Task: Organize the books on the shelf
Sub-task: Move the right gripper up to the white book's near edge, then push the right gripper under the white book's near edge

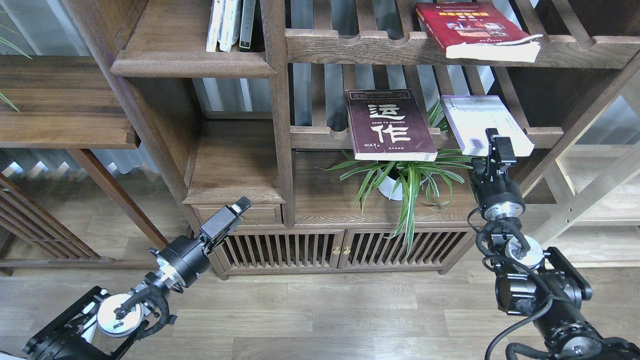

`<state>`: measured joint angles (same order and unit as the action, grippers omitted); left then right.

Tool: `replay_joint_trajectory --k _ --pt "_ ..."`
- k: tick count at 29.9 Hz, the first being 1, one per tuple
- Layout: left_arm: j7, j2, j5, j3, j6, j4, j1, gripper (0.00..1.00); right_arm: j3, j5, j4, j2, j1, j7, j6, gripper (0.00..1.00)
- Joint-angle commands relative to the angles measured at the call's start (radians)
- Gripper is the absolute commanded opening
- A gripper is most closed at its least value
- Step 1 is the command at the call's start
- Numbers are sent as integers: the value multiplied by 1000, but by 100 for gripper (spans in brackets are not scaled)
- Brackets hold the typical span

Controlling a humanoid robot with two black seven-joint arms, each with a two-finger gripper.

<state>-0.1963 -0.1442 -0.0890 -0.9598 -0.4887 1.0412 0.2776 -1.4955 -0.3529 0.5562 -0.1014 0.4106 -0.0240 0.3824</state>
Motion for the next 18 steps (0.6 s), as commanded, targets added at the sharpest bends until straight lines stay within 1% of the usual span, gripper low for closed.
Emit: replay_joint_trajectory --k 1,7,18 --pt "0 -1 0 -5 0 0 0 99 1 3 -12 -1 0 -1 -28 100" --pt "-3 -1 2 -13 0 -3 0 99 0 5 -19 -4 33 -1 -68 100" --pt "-2 -3 0 -16 0 -15 -2 99 -5 5 -41 -8 51 1 -69 100"
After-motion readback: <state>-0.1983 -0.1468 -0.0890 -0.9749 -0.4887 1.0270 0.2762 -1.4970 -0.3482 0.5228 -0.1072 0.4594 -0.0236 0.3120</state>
